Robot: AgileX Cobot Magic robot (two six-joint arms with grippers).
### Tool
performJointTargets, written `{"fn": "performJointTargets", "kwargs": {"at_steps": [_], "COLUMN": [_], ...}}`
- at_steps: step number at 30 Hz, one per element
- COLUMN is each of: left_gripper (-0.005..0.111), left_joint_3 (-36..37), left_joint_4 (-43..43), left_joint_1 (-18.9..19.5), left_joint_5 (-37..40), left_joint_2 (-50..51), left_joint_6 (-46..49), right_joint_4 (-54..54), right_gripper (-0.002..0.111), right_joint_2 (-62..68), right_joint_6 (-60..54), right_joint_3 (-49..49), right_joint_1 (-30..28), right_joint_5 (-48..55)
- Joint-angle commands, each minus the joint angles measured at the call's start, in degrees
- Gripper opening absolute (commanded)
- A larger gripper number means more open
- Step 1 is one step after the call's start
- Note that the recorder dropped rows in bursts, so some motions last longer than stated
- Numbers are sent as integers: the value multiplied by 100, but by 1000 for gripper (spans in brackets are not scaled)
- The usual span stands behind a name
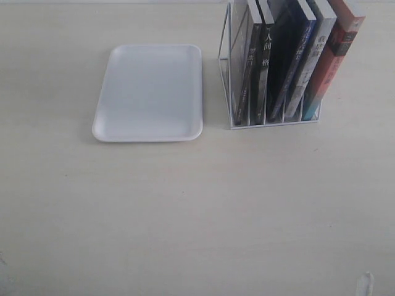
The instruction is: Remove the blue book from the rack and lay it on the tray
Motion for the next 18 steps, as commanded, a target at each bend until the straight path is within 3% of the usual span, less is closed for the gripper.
{"fn": "performJointTargets", "kwargs": {"at_steps": [1, 18], "left_gripper": [6, 6], "left_joint_3": [22, 22], "left_joint_4": [12, 12], "left_joint_1": [-46, -46], "left_joint_5": [-35, -35], "left_joint_2": [-13, -13], "left_joint_6": [12, 12], "right_joint_4": [-144, -72], "right_gripper": [36, 36], "right_joint_2": [47, 350], "right_joint_6": [-17, -6], "right_joint_3": [-14, 60], "right_joint_1": [-17, -17], "right_joint_5": [-1, -1]}}
